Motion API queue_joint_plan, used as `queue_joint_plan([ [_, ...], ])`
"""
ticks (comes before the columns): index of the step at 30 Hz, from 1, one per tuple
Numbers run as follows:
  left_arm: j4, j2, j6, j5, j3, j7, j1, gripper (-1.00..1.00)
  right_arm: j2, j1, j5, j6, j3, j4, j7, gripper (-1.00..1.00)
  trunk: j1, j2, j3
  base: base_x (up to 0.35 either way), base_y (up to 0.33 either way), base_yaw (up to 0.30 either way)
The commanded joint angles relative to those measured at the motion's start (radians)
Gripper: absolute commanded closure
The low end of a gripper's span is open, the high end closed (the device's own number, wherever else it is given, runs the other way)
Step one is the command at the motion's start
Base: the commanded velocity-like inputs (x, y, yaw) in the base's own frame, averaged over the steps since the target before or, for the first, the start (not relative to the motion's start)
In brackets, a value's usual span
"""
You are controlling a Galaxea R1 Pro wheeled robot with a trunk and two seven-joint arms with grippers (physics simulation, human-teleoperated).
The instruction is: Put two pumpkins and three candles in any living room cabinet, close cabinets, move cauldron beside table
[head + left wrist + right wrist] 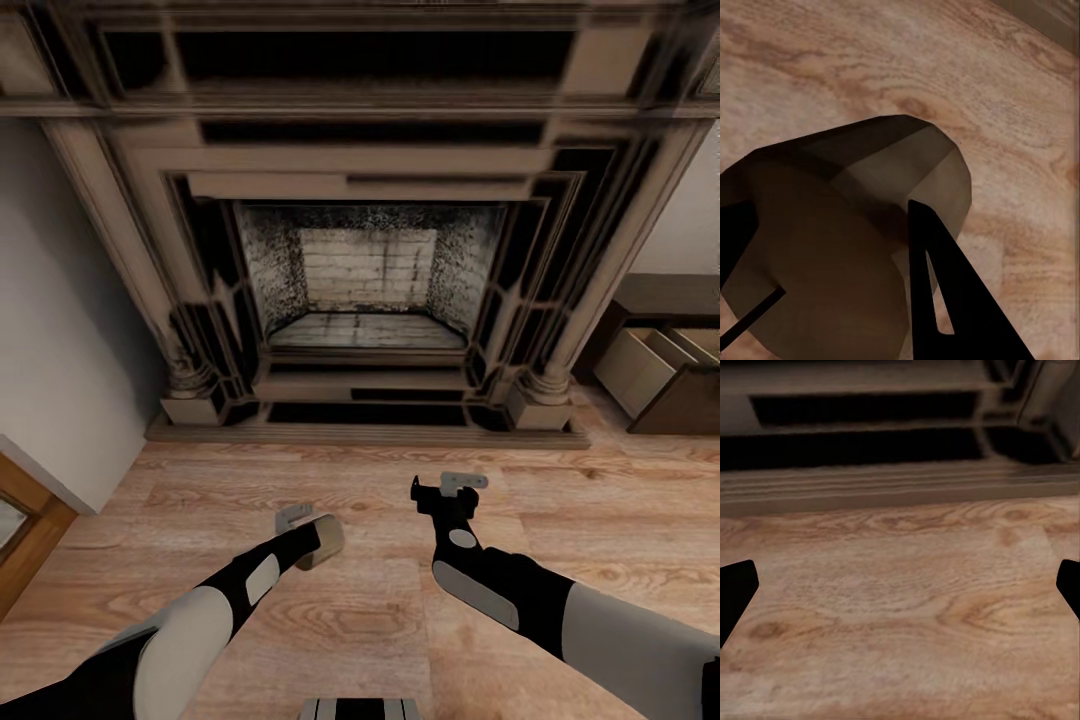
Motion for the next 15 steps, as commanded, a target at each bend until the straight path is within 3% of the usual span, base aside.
queue_joint_plan([
  [1,0.000,0.000,0.001,-0.001,0.005,-0.003,0.000,1.00,-0.001,-0.002,-0.010,-0.010,0.008,0.000,-0.003,-1.00,-0.001,0.000,0.003,0.000,0.000,0.000],
  [15,0.000,0.001,0.001,-0.001,0.004,-0.002,0.000,1.00,-0.003,-0.002,-0.010,-0.011,0.026,0.008,-0.003,-1.00,-0.007,0.003,0.057,0.000,0.000,0.000],
])
